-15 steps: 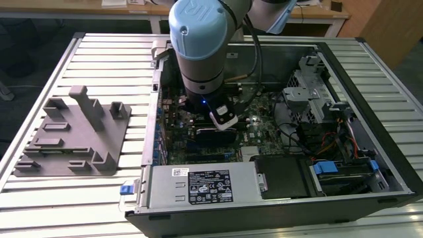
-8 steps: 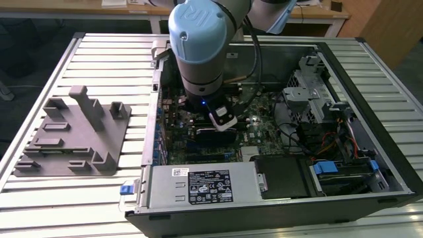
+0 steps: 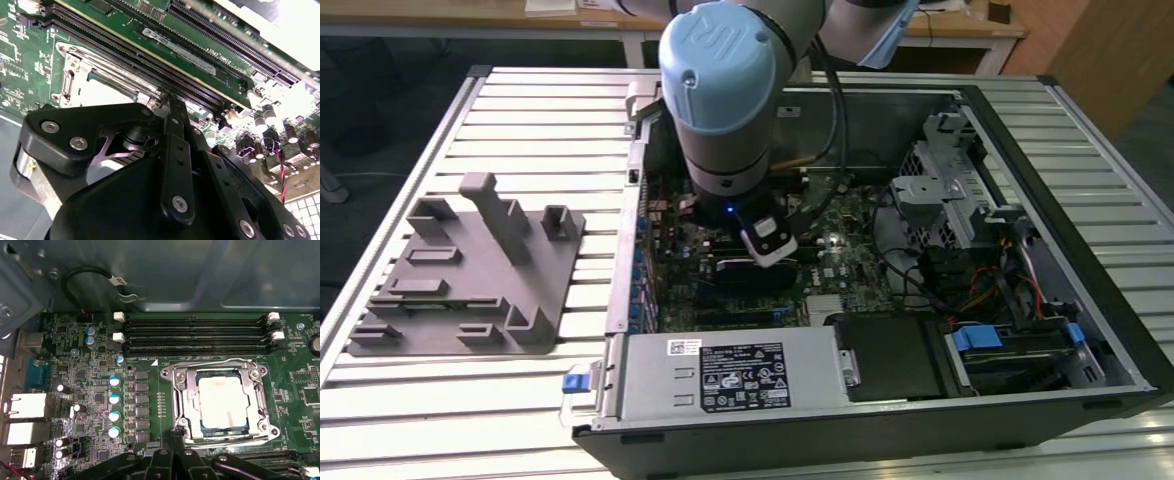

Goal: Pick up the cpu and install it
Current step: 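Install the second cpu locking lever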

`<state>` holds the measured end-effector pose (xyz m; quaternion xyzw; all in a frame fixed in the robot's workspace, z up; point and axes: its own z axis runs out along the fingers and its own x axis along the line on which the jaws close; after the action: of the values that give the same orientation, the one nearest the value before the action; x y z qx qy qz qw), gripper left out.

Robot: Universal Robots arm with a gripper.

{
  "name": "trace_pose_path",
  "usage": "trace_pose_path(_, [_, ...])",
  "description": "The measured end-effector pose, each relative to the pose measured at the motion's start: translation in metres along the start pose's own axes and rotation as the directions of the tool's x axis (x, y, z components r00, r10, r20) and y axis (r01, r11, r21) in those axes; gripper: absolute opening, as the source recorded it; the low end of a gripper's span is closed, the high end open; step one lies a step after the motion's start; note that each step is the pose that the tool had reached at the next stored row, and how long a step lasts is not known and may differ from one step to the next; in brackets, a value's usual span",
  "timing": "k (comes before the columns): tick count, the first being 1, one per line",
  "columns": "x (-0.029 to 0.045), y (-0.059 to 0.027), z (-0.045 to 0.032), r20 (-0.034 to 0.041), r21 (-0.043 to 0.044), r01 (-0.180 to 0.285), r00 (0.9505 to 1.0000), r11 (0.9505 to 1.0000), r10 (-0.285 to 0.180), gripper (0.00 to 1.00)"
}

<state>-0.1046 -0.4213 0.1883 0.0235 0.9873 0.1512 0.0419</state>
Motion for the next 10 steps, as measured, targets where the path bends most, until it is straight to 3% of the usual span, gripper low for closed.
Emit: trace_pose_path(10, [0.0013, 0.0005, -0.0017, 0.0001, -0.0006, 0.000, 1.0000, 1.0000, 0.000, 0.11])
